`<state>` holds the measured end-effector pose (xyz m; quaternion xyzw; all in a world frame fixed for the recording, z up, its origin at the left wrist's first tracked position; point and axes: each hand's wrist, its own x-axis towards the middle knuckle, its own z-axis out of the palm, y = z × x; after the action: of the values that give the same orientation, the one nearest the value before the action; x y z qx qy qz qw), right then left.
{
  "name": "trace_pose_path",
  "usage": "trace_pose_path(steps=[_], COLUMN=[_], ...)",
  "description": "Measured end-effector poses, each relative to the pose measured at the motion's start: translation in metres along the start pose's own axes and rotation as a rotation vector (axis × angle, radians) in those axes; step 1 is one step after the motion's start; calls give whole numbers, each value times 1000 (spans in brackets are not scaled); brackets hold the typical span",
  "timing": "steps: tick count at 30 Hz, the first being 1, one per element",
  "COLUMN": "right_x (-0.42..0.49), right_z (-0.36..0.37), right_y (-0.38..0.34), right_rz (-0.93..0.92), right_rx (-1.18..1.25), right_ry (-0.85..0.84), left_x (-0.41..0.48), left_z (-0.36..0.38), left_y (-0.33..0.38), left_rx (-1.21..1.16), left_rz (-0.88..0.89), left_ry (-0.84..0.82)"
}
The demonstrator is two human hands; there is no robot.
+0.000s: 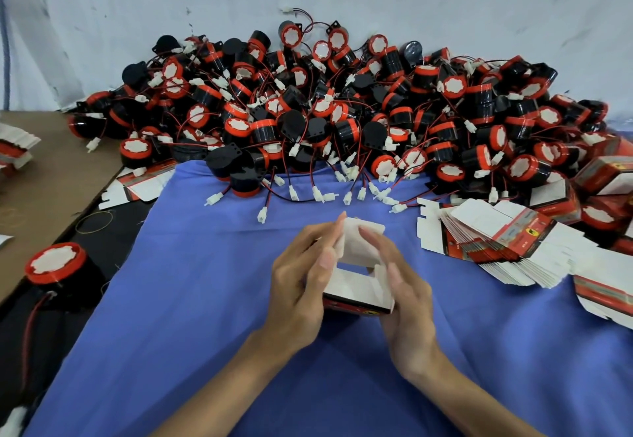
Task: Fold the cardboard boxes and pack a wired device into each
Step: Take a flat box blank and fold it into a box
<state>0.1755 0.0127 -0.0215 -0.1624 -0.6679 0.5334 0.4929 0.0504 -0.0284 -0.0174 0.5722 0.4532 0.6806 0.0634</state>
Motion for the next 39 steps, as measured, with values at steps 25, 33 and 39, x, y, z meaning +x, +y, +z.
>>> trace_pose_path(steps=[25, 33, 39], right_x=[7, 9, 9], right_z=[0, 0, -2], right_y=[-4, -1, -3], right_rz=[131, 163, 88], right_rx=[68, 81, 73], right_ry=[23, 90, 26], left_x=[-3, -4, -5], left_z=[-2, 1, 3], left_y=[-7, -4, 1], left_rx=[-97, -98, -175], left_rz=[-328, -290, -252], left_ry=[-118, -130, -37])
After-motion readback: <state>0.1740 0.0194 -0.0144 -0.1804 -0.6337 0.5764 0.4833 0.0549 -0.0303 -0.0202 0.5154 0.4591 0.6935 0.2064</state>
